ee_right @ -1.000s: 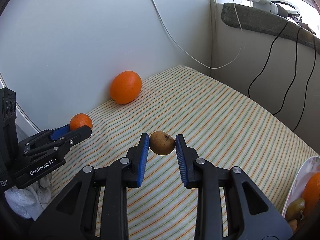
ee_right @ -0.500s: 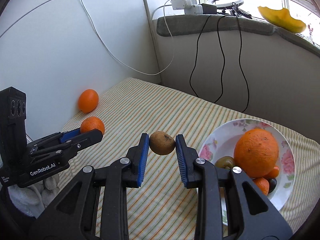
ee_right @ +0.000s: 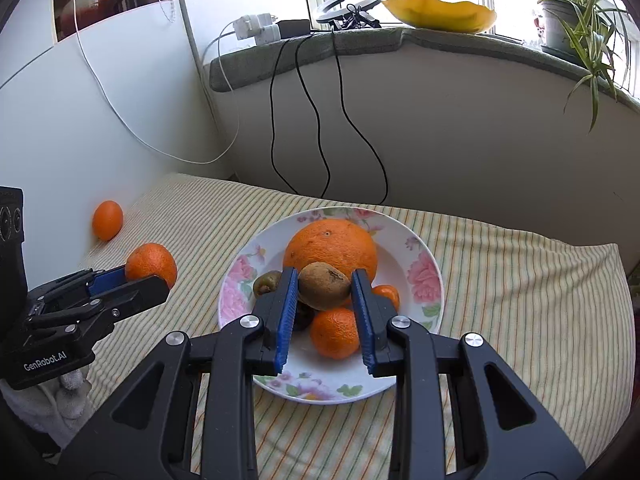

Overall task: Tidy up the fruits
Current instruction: 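Carry the tangerine with the left tool onto the plate while the right tool carries the kiwi there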

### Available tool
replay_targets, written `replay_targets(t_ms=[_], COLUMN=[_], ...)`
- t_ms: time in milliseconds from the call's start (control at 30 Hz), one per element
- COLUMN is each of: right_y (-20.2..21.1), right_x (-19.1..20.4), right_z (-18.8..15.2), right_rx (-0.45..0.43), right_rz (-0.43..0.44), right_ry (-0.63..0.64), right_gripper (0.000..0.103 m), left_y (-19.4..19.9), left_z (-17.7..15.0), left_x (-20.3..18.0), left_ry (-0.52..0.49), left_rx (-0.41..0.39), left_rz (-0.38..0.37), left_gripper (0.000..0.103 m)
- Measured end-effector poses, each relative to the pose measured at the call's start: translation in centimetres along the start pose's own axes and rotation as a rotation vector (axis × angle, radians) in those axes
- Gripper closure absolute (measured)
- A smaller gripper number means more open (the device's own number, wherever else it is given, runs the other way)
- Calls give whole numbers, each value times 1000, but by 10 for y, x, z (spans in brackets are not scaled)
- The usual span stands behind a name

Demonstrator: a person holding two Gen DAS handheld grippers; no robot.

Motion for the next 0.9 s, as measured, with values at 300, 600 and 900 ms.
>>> replay_targets(t_ms=[300, 600, 900], right_y=[-13, -21, -26], right_x=[-35, -40, -39], right_z=[-5, -3, -3], right_rx=[29, 44, 58], right_rz=[-39, -30, -23], right_ry=[-29, -30, -29], right_gripper=[74, 74, 74], left_y=[-30, -40, -42], left_z=[-6, -11, -9], left_x=[-47, -57, -55], left_ry=[-106, -127, -121], left_rx=[68, 115, 117], left_rz=[-16, -28, -14], left_gripper=[65, 65, 65])
Point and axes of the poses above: each gripper's, at about its wrist camera, not at the fingertips, and y roughly against the way its jaws point, x to its left, z to its top, the point moved 9 cm from there along -y, roughly the way its jaws point, and after that the axes turned 8 degrees about x, right-handed, at the moved point
